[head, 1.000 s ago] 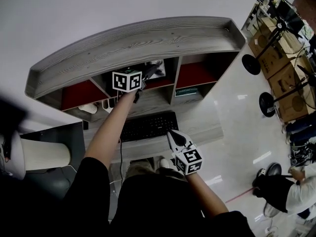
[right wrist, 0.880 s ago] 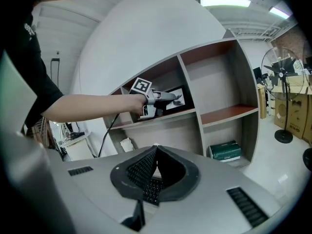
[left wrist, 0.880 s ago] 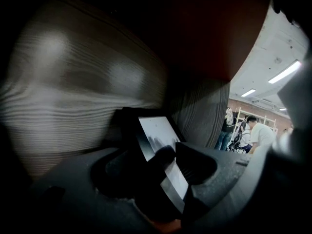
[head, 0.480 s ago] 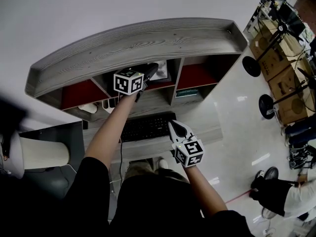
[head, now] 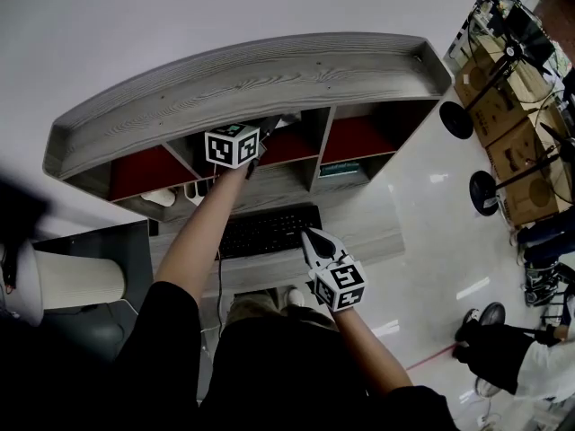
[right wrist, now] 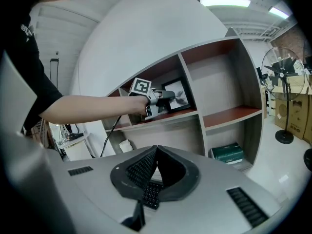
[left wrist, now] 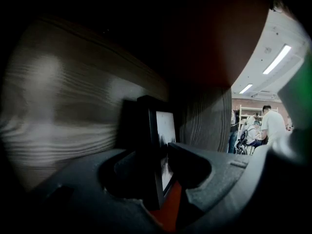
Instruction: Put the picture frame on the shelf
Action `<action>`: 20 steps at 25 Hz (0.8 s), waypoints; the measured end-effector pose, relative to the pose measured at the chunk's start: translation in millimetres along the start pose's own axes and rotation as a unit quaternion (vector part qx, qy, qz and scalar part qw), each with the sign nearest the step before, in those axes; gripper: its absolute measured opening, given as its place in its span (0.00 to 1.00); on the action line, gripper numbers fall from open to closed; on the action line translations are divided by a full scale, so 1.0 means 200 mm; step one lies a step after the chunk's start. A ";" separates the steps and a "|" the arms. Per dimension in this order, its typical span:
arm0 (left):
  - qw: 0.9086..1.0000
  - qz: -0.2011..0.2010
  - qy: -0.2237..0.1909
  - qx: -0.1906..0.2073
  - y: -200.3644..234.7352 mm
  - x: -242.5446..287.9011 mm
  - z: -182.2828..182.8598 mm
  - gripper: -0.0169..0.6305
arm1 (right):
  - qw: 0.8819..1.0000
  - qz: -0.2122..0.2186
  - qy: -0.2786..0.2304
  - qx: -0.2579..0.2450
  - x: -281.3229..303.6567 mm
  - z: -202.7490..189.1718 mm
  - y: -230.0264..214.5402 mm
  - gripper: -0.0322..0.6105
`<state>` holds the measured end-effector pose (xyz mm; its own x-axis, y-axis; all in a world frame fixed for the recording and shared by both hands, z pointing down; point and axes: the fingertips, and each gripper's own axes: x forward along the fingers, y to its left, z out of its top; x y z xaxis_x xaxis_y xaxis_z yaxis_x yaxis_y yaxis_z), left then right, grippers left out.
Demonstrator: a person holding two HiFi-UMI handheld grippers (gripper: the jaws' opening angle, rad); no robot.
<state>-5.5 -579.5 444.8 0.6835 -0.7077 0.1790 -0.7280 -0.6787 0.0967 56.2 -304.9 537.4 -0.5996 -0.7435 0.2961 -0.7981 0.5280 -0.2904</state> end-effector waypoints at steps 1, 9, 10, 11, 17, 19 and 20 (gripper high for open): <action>1.000 -0.002 0.009 0.000 0.00 0.00 -0.02 0.28 | 1.000 0.001 0.001 0.000 0.00 0.00 0.00 0.07; 0.999 -0.013 0.037 -0.010 0.00 -0.03 -0.11 0.38 | 1.000 0.003 0.003 0.001 0.00 -0.01 0.01 0.07; 0.999 -0.012 0.036 -0.013 0.00 -0.04 -0.11 0.40 | 1.000 0.002 0.002 0.002 0.00 -0.01 0.01 0.07; 0.999 -0.011 0.033 -0.017 0.00 -0.05 -0.11 0.41 | 1.000 0.002 0.001 0.003 0.00 -0.01 0.00 0.07; 0.999 0.013 0.032 -0.027 0.01 -0.16 -0.11 0.43 | 1.000 0.003 -0.009 -0.003 -0.01 0.05 -0.01 0.07; 0.999 0.021 0.028 -0.036 0.00 -0.22 -0.12 0.43 | 1.000 0.003 -0.013 -0.005 -0.02 0.07 -0.01 0.07; 0.999 0.022 0.023 -0.041 -0.01 -0.25 -0.12 0.43 | 1.000 0.003 -0.016 -0.006 -0.03 0.08 -0.02 0.07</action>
<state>-39.0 -537.9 458.7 0.6490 -0.7254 0.2292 -0.7604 -0.6277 0.1666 63.6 -308.1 522.0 -0.6019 -0.7533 0.2651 -0.7955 0.5364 -0.2818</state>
